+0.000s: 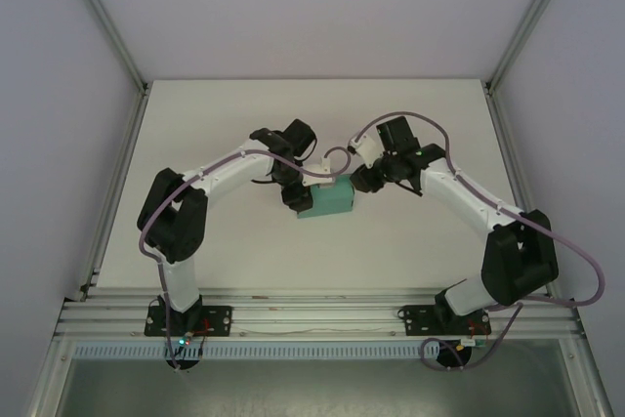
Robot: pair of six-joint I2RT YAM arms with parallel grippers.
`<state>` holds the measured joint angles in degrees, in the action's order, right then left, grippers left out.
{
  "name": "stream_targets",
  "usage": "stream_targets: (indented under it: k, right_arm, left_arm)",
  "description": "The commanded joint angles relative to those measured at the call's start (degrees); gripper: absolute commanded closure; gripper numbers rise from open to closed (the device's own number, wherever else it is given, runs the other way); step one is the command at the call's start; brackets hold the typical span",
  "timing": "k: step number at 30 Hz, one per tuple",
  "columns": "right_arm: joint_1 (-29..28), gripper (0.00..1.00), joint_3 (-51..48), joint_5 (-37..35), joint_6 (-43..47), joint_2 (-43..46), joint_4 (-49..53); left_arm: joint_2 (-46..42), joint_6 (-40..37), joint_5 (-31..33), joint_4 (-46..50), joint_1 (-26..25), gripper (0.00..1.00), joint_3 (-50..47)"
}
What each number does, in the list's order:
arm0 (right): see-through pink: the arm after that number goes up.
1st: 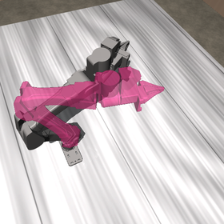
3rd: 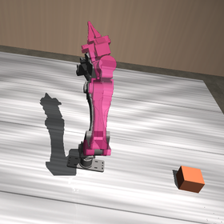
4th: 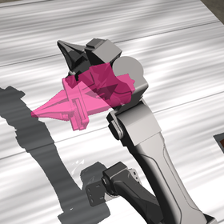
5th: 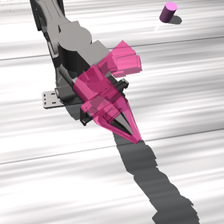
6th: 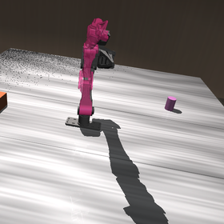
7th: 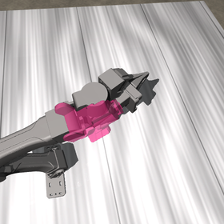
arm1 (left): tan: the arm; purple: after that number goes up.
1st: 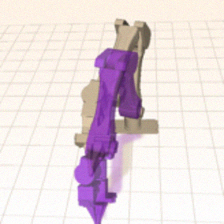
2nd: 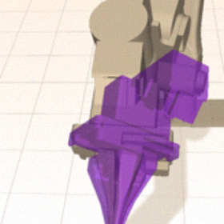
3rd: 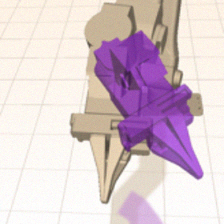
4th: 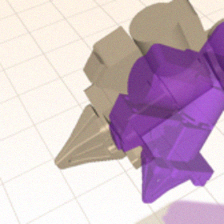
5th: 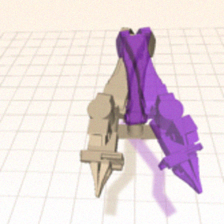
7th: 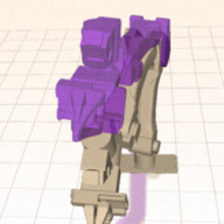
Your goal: Assemble paper box
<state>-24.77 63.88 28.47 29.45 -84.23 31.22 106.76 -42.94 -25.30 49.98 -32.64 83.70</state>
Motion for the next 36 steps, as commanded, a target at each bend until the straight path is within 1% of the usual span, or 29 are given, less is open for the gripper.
stream_targets:
  k: [1, 7, 14, 17, 20, 22, 24, 26, 31, 36]
  right_arm:
    - [-0.33, 0.72, 1.84, 0.48, 0.6, -0.84, 2.25]
    - [-0.65, 0.74, 1.45, 1.39, -0.16, -1.29, 2.04]
    - [-1.08, 0.89, 1.51, 1.02, -3.16, -1.24, 0.17]
    - [-1.4, 0.93, 1.67, 0.86, -6.69, -1.12, -0.44]
    - [-2.68, 0.94, 0.03, -0.91, -13.7, -0.25, -4.13]
    - [-3.73, 0.96, -1.3, -2.95, -21.99, 0.48, -7.66]
    - [-4.6, 0.98, -2.6, -2.88, -29.17, 0.99, -10.88]
    - [-5.69, 0.99, -4.8, -3.18, -31.57, 1.43, -14.09]
    - [-6.76, 1.0, -8.51, -12.09, -32.14, 1.6, -17.02]
    - [-6.79, 1.0, -13.31, -12.25, -29.92, 2.45, -21.47]
  left_arm:
    - [1.88, 0.5, -0.01, 1.54, -0.58, 0.54, 0.59]
    - [1.43, 0.57, 0.6, 0.99, -0.58, 0.54, 0.93]
    - [1.67, 0.63, 0.46, 1.0, -0.67, 0.54, 1.64]
    - [1.44, 0.84, -0.08, 0.31, -0.67, 0.54, 1.42]
    - [1.41, 1.34, -0.03, -0.6, -0.67, 0.54, 1.17]
    - [1.43, 1.85, 0.16, -1.45, -0.67, 0.54, 1.07]
    - [1.61, 1.81, -0.17, -1.55, -0.66, 0.54, 1.31]
    - [1.77, 1.98, -0.1, -1.6, -0.67, 0.53, 1.5]
    - [1.5, 2.63, 0.43, -1.77, -0.67, 0.52, 1.21]
    - [1.01, 3.46, 0.56, -2.6, -0.64, 0.52, 0.76]
